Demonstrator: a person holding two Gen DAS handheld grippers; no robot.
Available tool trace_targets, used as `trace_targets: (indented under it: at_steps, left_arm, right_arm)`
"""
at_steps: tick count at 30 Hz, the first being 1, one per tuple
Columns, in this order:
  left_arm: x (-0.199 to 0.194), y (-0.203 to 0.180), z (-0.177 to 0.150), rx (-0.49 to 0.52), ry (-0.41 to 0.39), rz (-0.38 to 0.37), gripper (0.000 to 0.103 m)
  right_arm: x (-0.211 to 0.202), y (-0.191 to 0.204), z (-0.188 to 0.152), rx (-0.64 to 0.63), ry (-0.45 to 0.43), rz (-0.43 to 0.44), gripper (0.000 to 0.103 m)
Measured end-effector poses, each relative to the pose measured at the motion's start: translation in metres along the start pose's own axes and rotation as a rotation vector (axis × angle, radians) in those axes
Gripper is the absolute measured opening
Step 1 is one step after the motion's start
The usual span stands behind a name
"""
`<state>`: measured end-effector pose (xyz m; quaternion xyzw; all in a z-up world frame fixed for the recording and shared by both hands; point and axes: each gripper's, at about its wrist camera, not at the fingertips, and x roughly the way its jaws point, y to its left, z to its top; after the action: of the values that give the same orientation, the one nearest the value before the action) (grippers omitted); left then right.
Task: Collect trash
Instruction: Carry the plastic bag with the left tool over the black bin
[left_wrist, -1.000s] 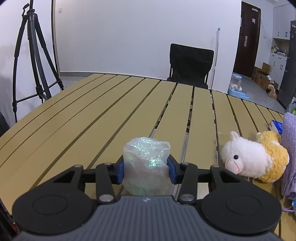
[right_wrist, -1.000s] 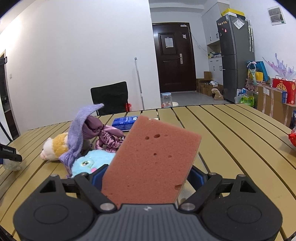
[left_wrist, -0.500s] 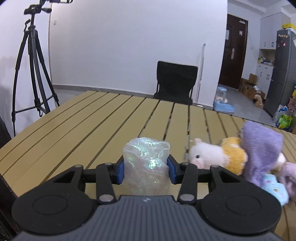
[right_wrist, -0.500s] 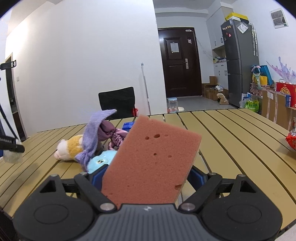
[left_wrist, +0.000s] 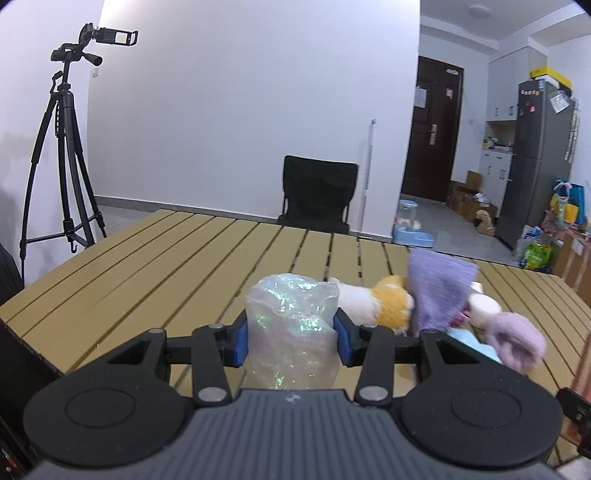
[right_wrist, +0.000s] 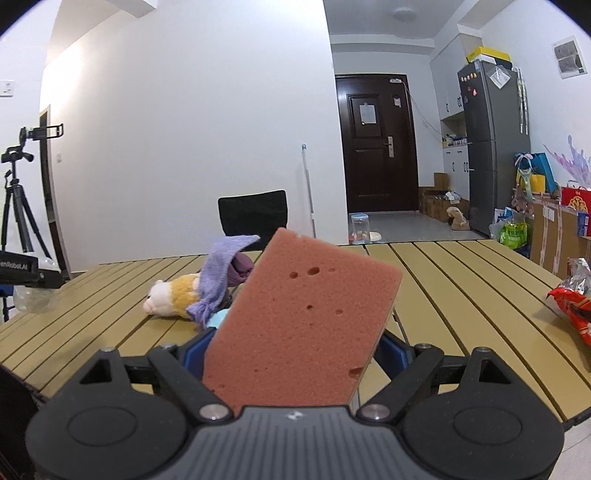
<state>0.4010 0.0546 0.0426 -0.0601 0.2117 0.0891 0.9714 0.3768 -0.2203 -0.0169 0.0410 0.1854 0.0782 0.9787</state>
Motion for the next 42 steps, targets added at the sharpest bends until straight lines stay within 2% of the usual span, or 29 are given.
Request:
trace_targets:
  at_steps: [17,31,42]
  left_arm:
    - [-0.084,-0.002,-0.047,0.010,-0.004,-0.104,0.045]
    - [-0.141,0.002,-0.099,0.061,0.059,-0.114,0.045]
    - [-0.166,0.007,-0.137,0.104,0.130,-0.110,0.045]
  right_arm:
    - [-0.069,0.005,-0.034,-0.028,0.001,0.054,0.088]
    - [-0.112,0.012,-0.069,-0.080,0.047,0.060,0.088]
    - [-0.134,0.019,-0.106,-0.088,0.137,0.065,0.088]
